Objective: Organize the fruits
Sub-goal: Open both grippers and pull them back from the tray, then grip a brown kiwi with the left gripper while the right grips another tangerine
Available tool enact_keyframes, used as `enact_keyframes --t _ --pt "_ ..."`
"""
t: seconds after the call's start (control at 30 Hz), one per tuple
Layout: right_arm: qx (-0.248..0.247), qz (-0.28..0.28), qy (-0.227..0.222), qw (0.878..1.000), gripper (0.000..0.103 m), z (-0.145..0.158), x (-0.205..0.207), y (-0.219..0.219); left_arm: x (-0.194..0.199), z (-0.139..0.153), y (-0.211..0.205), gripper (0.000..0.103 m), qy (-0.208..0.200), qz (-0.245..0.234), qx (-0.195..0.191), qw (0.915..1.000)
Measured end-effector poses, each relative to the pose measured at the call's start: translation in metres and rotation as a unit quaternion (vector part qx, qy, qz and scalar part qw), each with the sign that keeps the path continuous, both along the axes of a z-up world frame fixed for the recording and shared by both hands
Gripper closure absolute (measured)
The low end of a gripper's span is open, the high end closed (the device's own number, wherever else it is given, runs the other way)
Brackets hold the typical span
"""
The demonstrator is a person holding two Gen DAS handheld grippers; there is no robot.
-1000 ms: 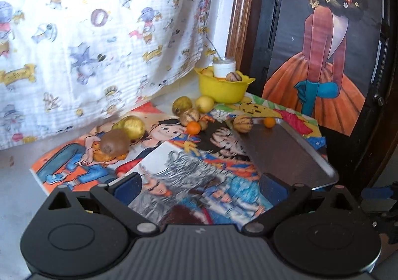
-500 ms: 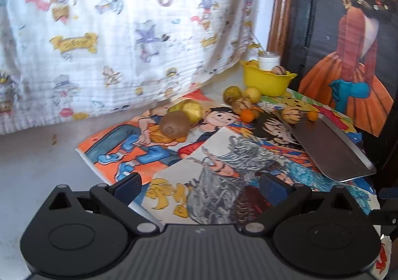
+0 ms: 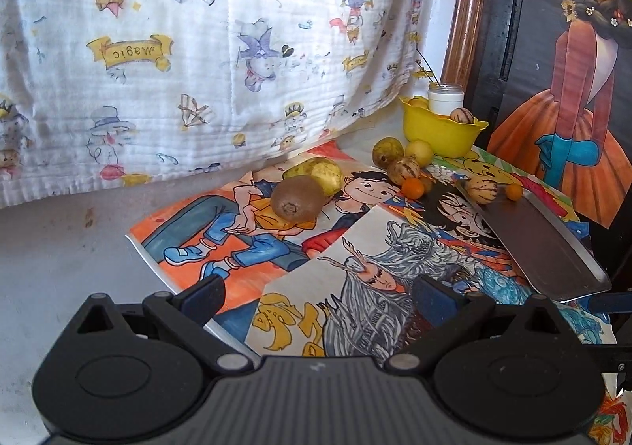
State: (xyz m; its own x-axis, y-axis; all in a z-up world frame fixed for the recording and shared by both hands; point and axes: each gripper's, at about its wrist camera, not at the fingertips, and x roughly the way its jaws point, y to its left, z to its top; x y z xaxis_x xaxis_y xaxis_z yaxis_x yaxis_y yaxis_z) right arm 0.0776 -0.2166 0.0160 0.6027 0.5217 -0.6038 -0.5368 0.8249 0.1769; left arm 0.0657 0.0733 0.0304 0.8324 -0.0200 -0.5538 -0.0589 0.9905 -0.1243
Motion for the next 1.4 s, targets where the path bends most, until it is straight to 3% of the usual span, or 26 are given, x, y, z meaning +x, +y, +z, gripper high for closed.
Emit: enact_keyframes --t 0.8,1.4 --pt "-0.058 0.051 -0.054 0.996 0.001 0.026 0.055 0.042 0.054 0.004 0.022 0.0 0.009 0.002 -0.01 0.9999" --pt "-0.081 0.077 -0.061 0.992 0.001 0.014 0.122 0.06 0.117 -0.009 0.021 0.0 0.03 0.004 -0.012 0.9995"
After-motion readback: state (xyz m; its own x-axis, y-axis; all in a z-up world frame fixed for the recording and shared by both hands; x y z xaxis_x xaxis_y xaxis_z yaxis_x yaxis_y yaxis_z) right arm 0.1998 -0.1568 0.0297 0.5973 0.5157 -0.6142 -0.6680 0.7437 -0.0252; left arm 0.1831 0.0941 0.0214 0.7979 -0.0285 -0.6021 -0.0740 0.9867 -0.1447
